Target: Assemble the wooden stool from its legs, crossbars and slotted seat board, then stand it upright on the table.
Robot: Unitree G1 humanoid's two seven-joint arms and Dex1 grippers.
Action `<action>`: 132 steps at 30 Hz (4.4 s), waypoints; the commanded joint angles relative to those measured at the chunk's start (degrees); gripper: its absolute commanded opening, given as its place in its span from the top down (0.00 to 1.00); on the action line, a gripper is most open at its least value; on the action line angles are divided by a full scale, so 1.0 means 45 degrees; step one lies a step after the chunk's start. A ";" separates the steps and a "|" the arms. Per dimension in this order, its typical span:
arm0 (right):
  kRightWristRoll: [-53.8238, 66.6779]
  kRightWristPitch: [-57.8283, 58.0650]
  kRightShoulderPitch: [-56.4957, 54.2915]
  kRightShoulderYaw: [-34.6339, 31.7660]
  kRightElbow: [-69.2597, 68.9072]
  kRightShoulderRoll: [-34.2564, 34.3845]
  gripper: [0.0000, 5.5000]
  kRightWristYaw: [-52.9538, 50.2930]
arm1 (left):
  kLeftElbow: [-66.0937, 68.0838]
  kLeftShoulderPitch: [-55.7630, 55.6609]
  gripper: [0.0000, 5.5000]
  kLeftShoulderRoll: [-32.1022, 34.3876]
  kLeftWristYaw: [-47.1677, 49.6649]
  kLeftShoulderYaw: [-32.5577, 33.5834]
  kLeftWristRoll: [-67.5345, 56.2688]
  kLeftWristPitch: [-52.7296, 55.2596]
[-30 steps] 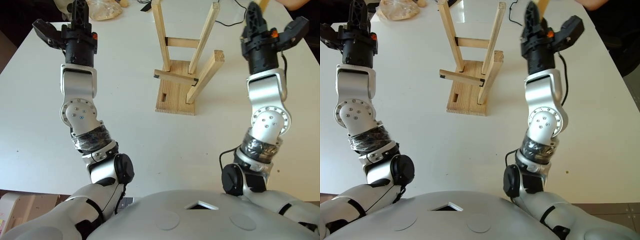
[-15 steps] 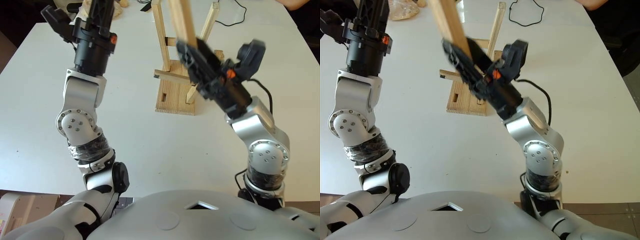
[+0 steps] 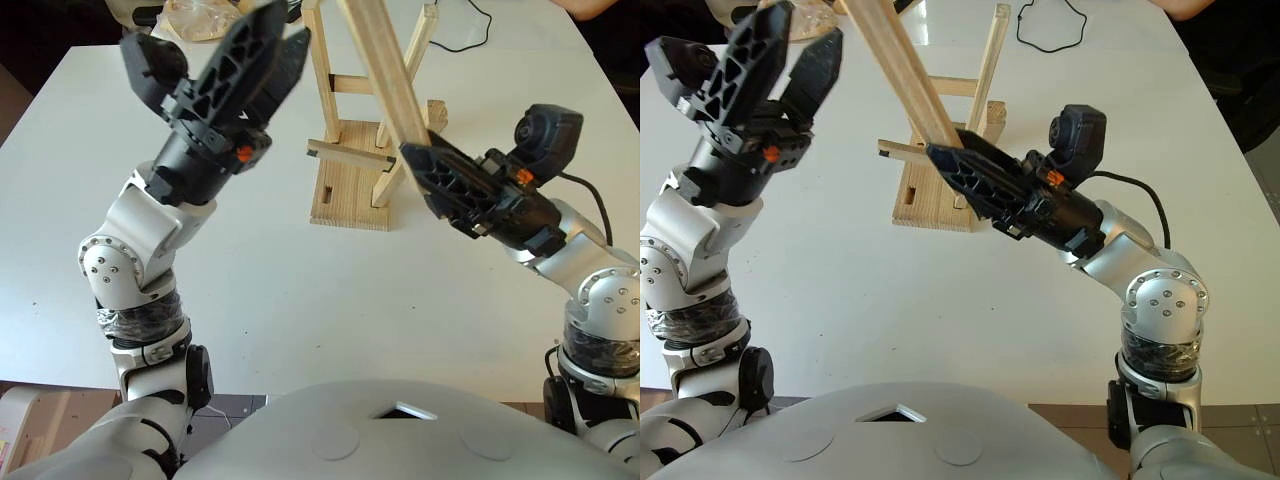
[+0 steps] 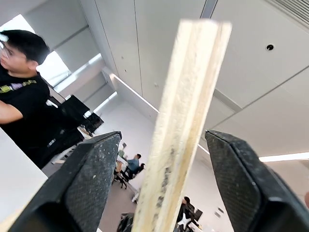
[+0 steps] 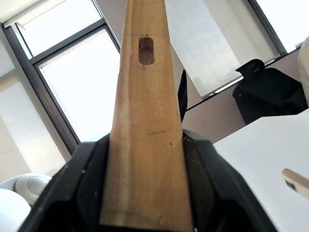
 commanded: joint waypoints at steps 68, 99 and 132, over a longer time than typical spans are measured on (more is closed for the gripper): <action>0.0635 -0.3353 -0.4993 -0.3360 0.3567 0.1300 0.33 -0.3993 | 0.6189 -0.0990 0.63 0.0204 -0.9069 -0.2146 1.6541 -0.7490; -0.2610 -0.2984 -0.3942 -0.2770 0.3841 0.1577 0.33 -0.2448 | 0.6697 0.0694 0.63 0.3175 -1.3047 -0.4759 1.8672 -0.7664; -1.5861 -0.3622 -0.1721 0.6169 0.0271 -0.0148 0.95 -0.3118 | 0.3615 0.2450 0.63 0.3249 -0.9819 -0.5503 1.9889 -0.7427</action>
